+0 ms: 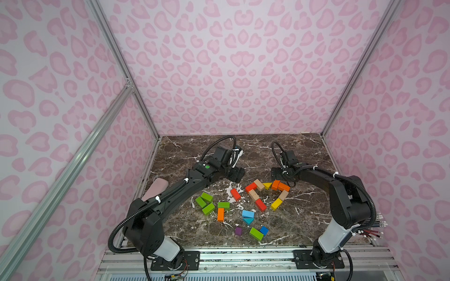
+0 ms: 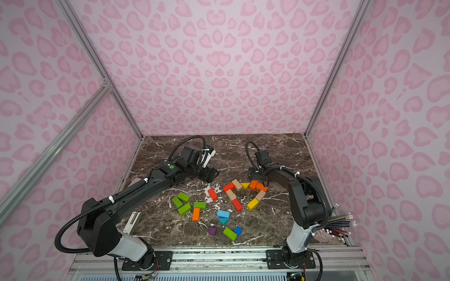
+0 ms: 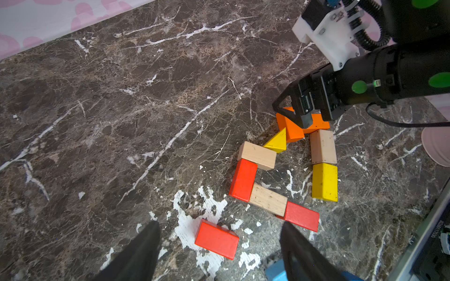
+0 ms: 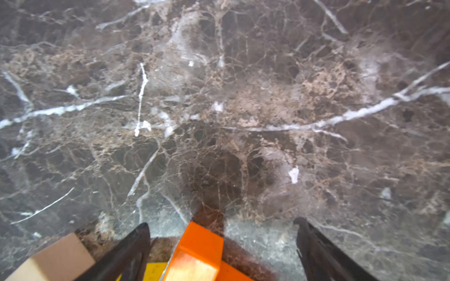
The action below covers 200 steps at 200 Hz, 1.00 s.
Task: Assemble a heart with building blocks
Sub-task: Adjust the building block at the center of the board.
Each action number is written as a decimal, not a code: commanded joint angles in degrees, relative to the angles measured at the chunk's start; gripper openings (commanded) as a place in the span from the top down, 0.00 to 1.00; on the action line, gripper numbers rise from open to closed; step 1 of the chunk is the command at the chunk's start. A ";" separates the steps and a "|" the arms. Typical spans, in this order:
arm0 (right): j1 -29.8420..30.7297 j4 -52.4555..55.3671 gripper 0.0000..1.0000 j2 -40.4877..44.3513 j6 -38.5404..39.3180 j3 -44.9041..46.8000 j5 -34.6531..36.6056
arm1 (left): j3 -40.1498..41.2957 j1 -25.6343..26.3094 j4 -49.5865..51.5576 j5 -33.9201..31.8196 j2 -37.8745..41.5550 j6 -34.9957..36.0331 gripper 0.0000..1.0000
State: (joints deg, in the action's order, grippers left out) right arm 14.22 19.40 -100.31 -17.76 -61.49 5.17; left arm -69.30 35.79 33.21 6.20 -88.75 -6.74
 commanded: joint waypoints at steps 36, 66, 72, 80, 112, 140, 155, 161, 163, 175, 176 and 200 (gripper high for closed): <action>-1.03 -1.16 0.05 -0.16 -0.37 0.48 1.12 | 0.13 -0.03 -2.74 0.74 0.52 -0.34 0.20; -1.90 -1.57 0.06 0.38 -0.35 1.63 0.73 | 0.14 -0.02 -2.76 0.83 0.57 -0.41 0.20; -2.01 -1.65 0.06 0.51 -0.35 1.82 0.68 | 0.19 -0.02 -2.74 0.85 0.51 -0.45 0.20; -2.22 -1.69 0.06 0.62 -0.33 1.99 0.63 | 0.22 -0.02 -2.76 0.86 0.51 -0.42 0.20; -2.47 -2.15 0.07 1.43 -0.35 2.95 0.22 | 0.13 -0.02 -2.80 0.95 0.42 -0.51 0.20; -2.43 -2.87 0.06 2.48 -0.08 3.14 -0.74 | 0.11 -0.02 -2.80 1.01 0.39 -0.48 0.20; -2.75 -3.04 0.06 3.41 -0.17 3.30 -1.01 | 0.12 -0.02 -2.84 1.04 0.34 -0.47 0.20; -3.00 -3.12 0.07 3.75 -0.26 3.41 -1.43 | 0.17 -0.02 -2.80 1.06 0.41 -0.47 0.20; -3.15 -3.13 0.06 3.90 -0.32 3.45 -1.55 | 0.20 -0.02 -2.82 1.02 0.39 -0.51 0.20; -4.19 -3.48 0.07 5.02 -0.69 4.16 -3.11 | 0.22 -0.02 -2.85 1.15 0.47 -0.52 0.20; -4.28 -3.53 0.06 5.12 -0.69 4.27 -3.47 | 0.22 -0.02 -2.83 1.12 0.44 -0.49 0.20; -6.64 -4.05 0.07 7.53 -0.86 6.58 -8.87 | 0.23 -0.04 -2.89 1.36 0.64 -0.49 0.20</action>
State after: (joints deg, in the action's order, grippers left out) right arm 9.17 16.64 -94.89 -18.02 -56.51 2.04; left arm -69.06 35.79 33.19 6.87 -88.53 -7.18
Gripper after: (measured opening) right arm 0.933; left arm 0.798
